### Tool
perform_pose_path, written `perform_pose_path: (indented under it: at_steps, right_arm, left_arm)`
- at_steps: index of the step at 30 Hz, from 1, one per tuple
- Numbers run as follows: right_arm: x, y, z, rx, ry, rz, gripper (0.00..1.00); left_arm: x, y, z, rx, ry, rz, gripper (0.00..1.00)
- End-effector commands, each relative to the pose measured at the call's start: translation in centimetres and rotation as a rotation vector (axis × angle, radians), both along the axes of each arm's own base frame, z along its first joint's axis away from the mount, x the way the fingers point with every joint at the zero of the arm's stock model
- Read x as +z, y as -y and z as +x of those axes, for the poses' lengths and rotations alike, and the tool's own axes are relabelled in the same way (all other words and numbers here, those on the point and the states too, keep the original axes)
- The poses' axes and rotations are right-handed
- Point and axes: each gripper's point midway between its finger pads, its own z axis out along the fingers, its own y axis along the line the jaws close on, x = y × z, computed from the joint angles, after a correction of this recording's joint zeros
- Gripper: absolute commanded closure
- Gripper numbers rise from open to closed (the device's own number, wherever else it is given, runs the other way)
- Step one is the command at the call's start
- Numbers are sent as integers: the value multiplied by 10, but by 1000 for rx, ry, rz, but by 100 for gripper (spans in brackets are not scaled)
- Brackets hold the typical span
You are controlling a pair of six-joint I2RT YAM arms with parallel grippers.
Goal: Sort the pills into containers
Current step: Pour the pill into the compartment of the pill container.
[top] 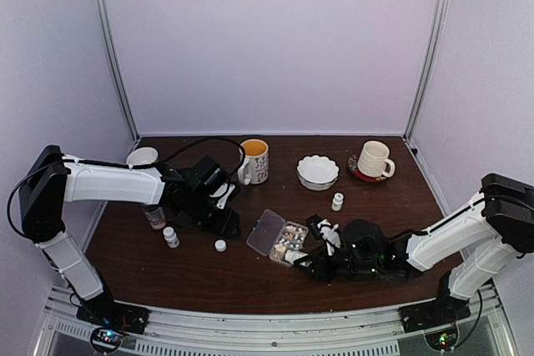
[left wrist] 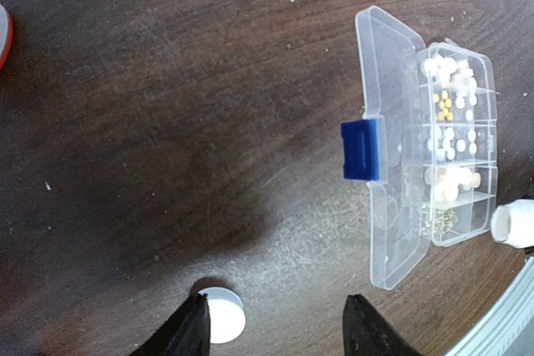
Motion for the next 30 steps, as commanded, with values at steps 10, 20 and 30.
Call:
perform_pose_path:
  at_steps: [10, 20, 30]
  right_arm:
    - [20, -6, 2, 2, 44, 70, 100]
    - [5, -2, 7, -15, 34, -47, 100]
    - [7, -4, 7, -12, 32, -38, 100]
  left_arm:
    - [-12, -17, 0, -2, 9, 82, 43]
    - [-18, -19, -3, -12, -8, 96, 43]
    - [-24, -20, -6, -19, -24, 106, 42]
